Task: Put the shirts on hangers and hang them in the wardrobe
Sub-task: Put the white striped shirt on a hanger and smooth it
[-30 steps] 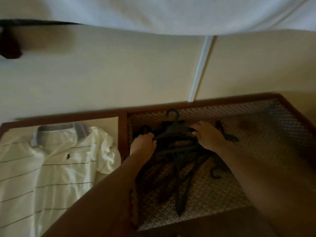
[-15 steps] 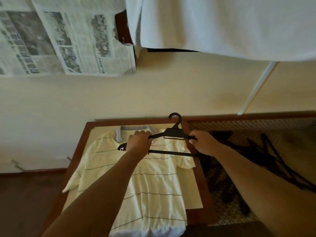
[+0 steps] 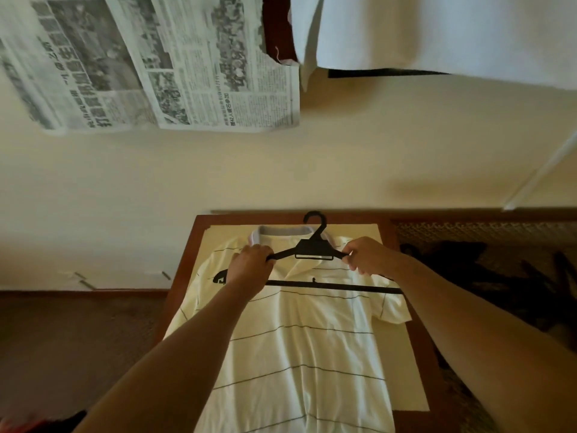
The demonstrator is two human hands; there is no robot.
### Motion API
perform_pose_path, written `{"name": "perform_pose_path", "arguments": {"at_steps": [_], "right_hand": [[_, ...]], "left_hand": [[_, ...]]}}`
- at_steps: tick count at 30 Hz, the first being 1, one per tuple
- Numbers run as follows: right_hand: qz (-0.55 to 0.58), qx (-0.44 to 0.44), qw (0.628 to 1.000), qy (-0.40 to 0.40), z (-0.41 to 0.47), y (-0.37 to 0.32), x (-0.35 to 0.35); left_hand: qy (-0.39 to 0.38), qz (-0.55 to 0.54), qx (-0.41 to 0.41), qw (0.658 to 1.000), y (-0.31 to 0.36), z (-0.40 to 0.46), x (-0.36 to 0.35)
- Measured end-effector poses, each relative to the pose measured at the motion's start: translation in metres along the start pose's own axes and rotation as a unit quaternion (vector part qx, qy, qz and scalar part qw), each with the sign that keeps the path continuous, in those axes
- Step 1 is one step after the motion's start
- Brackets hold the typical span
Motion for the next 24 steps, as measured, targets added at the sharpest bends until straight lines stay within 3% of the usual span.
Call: {"name": "perform_pose_path", "arguments": {"at_steps": [7, 10, 14, 24], "right_hand": [[0.034, -0.036, 0.999, 0.002, 0.043, 0.007, 0.004], [0.067, -0.055, 0.996, 0.014, 0.053, 0.021, 0.013], [0.022, -0.064, 0.997, 0.048, 0.062, 0.033, 0.024], [-0.003, -0.09, 0.992, 0.084, 0.076, 0.039, 0.041]], "left_hand": [[-0.001, -0.032, 0.037, 0.999, -0.014, 0.023, -0.023], [0.023, -0.027, 0.111, 0.993, -0.038, 0.028, -0.034], [-0.024, -0.041, 0.192, 0.98, -0.064, 0.037, -0.049], [-0.075, -0.112, 0.242, 0.961, -0.068, 0.08, -0.096]]}}
Point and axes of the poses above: each hand's wrist, its own z-axis towards the middle knuckle, its own x-axis out of the back of the hand, y = z × x, the point moved 3 cm from there along z, towards the middle knuckle, and after that the axes turned 9 degrees about y, right-handed, at the moved point
